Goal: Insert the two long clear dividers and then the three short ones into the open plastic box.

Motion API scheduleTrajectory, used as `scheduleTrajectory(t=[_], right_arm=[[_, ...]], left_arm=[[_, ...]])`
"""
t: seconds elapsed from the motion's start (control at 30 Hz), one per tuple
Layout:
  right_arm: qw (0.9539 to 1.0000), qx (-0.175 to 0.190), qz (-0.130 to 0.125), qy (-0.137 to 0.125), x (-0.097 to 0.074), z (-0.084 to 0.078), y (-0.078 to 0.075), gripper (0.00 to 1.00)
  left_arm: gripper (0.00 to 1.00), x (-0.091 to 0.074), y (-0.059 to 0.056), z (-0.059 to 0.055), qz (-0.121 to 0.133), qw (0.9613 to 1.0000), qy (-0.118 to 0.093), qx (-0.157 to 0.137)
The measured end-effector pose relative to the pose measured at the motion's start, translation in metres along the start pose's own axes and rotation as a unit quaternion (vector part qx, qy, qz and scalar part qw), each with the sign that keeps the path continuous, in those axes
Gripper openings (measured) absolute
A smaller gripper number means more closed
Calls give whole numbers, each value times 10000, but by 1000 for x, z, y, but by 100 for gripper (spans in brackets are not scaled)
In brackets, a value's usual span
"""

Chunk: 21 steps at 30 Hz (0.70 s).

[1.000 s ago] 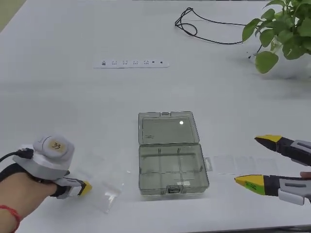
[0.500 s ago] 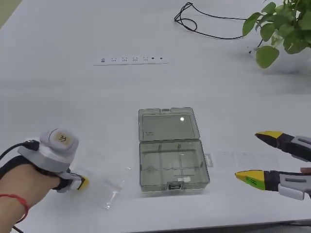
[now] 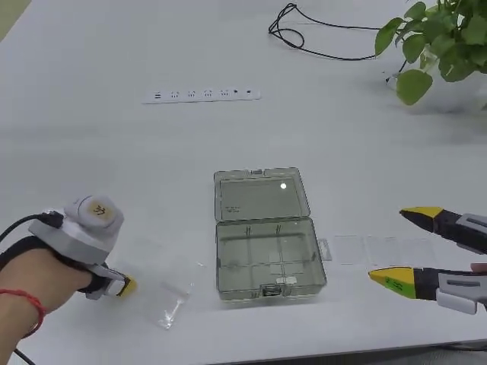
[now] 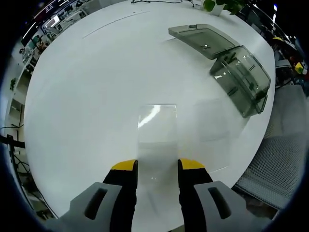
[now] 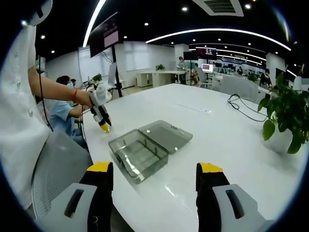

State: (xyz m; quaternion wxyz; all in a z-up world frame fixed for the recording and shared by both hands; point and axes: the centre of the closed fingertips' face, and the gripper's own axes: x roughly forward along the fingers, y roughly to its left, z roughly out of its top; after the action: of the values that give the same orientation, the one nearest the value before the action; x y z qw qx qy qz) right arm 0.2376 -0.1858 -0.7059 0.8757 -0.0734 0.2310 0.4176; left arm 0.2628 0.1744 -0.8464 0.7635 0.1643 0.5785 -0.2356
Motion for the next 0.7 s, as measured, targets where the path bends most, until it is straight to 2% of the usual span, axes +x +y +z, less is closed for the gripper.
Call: scheduleTrajectory(t=[0.17, 0.3, 0.7], right_arm=[[10000, -10, -12, -2, -1, 1, 0, 70], [10000, -3, -1, 25, -1, 0, 1, 70], [10000, -31, 63, 52, 2, 3, 4, 70]], left_arm=[[31, -1, -1, -1, -43, 9999, 84, -38], [31, -2, -2, -1, -110, 9999, 71, -89], [30, -3, -10, 0, -339, 9988, -125, -324]])
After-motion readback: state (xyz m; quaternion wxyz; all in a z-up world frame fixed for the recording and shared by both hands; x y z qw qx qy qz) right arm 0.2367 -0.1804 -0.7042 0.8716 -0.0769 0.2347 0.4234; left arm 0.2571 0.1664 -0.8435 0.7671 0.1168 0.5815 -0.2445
